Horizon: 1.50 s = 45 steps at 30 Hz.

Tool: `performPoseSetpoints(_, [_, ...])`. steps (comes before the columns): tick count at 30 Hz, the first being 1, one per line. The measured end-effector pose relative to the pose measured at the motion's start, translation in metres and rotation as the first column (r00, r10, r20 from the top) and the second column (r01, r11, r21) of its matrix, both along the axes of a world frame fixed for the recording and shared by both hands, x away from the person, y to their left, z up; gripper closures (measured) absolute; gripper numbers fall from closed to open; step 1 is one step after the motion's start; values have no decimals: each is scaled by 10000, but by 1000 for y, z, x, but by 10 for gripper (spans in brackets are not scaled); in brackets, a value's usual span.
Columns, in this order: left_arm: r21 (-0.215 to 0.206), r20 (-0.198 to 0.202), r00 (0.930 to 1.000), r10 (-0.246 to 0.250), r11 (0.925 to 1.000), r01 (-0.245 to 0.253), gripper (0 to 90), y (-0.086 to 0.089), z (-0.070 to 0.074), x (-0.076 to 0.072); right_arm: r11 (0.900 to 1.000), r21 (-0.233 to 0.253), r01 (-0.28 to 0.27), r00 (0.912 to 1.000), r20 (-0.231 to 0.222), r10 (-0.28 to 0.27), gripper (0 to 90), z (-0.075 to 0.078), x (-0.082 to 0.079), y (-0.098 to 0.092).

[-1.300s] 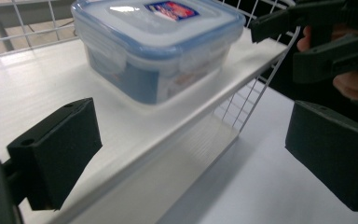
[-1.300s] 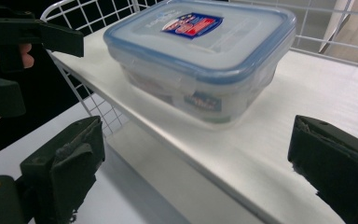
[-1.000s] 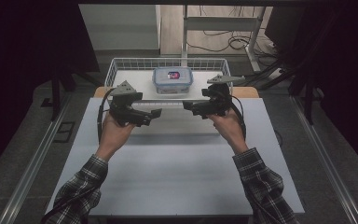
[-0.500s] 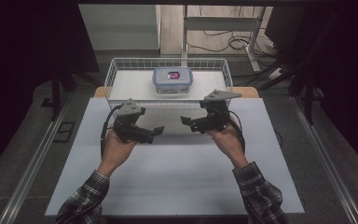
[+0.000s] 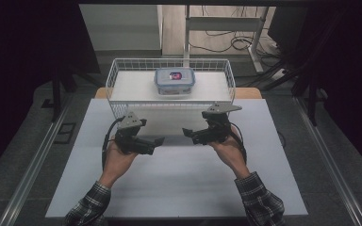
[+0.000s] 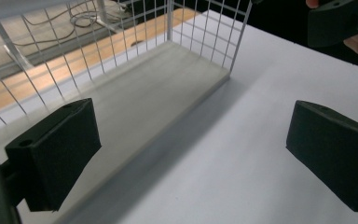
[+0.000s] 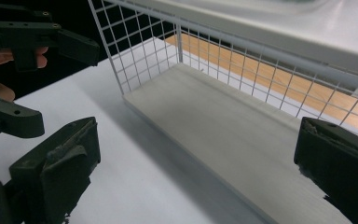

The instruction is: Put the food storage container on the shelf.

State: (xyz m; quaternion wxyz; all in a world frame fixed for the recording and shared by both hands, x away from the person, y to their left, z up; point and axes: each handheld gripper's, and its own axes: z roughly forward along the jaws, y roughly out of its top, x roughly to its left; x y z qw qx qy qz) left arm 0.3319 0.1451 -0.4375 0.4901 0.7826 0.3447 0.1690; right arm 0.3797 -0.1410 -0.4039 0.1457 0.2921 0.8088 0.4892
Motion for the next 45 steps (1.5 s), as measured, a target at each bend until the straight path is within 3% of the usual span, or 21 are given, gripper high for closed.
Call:
performPoseSetpoints(3, [411,-61,10000,76,9991,-74,22,-3,-4,-1,9998,-195,62,9999,124,-59,0,-4,-2,1])
performPoseSetpoints(16, [367,-110,9999,-44,9993,48,24,-3,-11,-18,9988,-472,108,9999,139,-102,0,-15,-13,-8])
performPoseSetpoints(22, [670,-2,9999,-134,9977,134,24,-5,-19,-28,9985,-545,47,10000,-54,-50,0,-23,-19,-14])
performPoseSetpoints(29, [540,-75,9998,-206,9983,210,26,-4,-30,-36,9989,-450,-136,9995,-286,123,0,-35,-28,-13])
performPoseSetpoints(35, [422,-201,9996,-217,9989,226,24,-3,-38,-43,9976,-604,-349,9993,-124,343,0,-41,-40,-5])
performPoseSetpoints(45, [351,-188,9998,-95,9993,102,25,1,-48,-56,9966,-604,-568,9982,-231,555,0,-50,-54,-3])
